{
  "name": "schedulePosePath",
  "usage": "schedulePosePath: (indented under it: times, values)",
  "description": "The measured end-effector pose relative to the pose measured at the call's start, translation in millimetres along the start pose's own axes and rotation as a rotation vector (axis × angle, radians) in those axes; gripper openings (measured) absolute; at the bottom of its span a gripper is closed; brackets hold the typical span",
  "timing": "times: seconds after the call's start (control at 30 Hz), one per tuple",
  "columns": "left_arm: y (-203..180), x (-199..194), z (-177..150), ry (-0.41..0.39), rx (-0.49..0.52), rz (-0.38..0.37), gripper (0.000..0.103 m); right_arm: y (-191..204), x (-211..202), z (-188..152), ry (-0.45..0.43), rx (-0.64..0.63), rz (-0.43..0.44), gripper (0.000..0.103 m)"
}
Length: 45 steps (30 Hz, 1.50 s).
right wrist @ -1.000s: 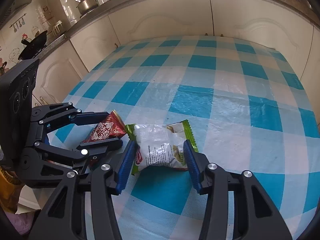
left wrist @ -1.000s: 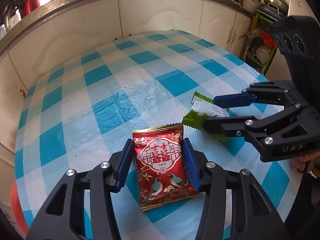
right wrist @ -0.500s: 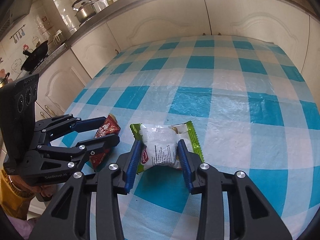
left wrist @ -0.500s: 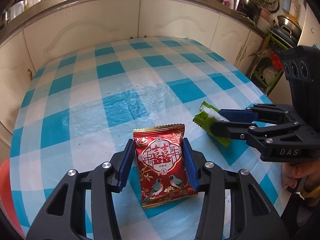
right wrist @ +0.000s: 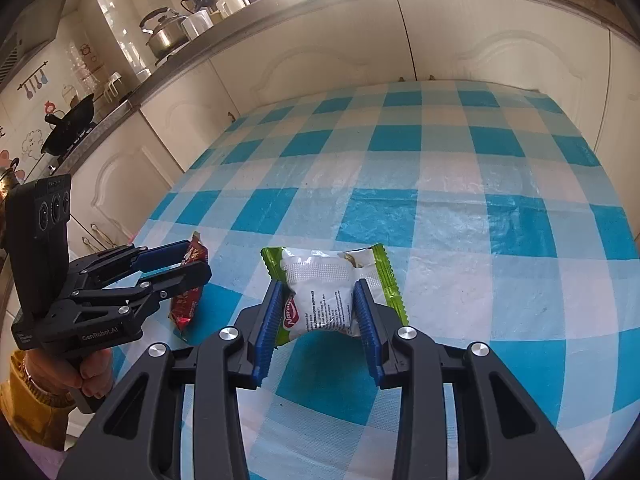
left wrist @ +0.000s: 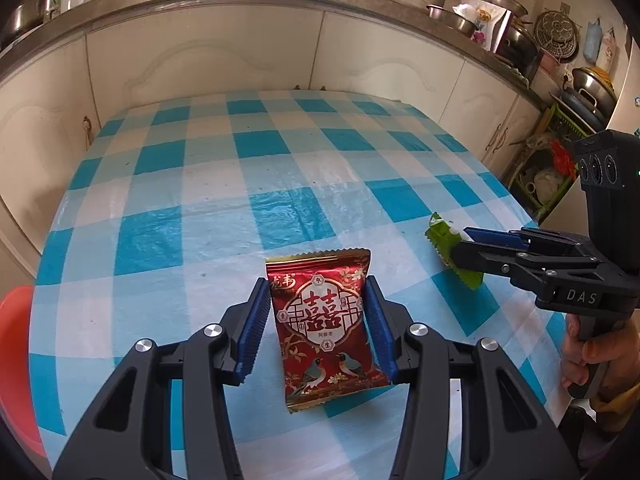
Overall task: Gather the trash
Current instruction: 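Lift the red packet with the left tool while the right tool lifts the bag, then carry the red packet and bag over the orange bucket and open both tools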
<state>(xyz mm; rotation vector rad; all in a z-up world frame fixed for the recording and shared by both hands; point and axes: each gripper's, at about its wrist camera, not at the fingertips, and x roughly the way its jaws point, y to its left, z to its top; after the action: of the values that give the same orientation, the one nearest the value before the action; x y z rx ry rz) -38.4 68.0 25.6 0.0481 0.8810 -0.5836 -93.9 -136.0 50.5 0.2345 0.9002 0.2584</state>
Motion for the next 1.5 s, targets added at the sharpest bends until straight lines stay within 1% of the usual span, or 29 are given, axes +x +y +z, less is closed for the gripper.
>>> schedulePosePath:
  times: [0.43,0.87,1.5]
  values:
    - [40,-27,-4,-0.059,-0.08,0.039,0.049,32,8,16,0.0,-0.062,-0.014,0.038]
    - [81,-50,-9,-0.108,-0.158,0.08,0.049,70,25,33,0.014,-0.129,0.009,0.038]
    - [134,-78,-17,-0.138,-0.217,0.19,0.049,123,59,46,0.06,-0.228,0.048,0.038]
